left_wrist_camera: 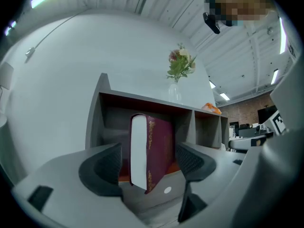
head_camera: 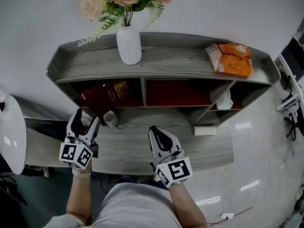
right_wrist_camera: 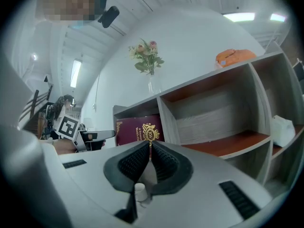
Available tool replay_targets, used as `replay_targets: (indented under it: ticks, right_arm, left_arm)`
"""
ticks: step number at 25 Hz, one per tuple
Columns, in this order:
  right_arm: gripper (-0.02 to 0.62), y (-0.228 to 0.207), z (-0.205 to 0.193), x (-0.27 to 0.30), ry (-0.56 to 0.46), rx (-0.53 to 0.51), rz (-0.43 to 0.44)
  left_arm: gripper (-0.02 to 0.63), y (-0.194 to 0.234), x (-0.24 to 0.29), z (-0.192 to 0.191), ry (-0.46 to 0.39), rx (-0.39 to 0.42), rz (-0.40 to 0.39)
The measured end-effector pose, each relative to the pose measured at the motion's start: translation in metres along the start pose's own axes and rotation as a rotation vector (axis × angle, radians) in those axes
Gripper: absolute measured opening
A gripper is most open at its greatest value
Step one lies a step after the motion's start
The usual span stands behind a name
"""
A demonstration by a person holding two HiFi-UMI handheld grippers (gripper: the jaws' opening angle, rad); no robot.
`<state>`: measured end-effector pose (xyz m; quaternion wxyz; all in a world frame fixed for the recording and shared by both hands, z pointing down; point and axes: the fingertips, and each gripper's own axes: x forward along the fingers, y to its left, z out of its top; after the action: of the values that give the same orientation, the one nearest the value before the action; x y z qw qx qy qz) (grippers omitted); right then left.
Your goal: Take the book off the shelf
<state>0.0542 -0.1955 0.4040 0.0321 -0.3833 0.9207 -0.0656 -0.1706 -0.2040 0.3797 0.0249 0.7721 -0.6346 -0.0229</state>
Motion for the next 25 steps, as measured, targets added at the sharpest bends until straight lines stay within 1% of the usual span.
replay_targets:
  ticks: [7, 10, 16, 20, 22, 25]
  right_arm:
    - [0.021, -0.002, 0.004, 0.004, -0.009, -0.016, -0.113]
    - [0.021, 0.002, 0.002, 0.004, -0.007, -0.021, -0.147]
    - [0.021, 0.006, 0.004, -0.003, -0.012, -0.032, -0.214]
    - [0.021, 0.009, 0.004, -0.011, -0.018, -0.035, -0.252]
    - [0.021, 0.010, 0.003, -0.015, -0.019, -0.034, -0.266]
    - [0.021, 0.012, 0.002, -0.020, -0.020, -0.033, -0.279]
  left_arm:
    - [0.357, 0.020, 0.032, -0.003, 0.025, -0.003, -0.092]
    - [0.362, 0.019, 0.044, -0.002, 0.030, 0.000, -0.154]
    - [0.373, 0.015, 0.061, -0.002, 0.037, -0.001, -0.242]
    - [0.373, 0.009, 0.070, -0.009, 0.073, 0.018, -0.284]
    - [0.373, 0.006, 0.072, -0.012, 0.085, 0.012, -0.303]
    - [0.366, 0.003, 0.073, -0.016, 0.097, 0.005, -0.310]
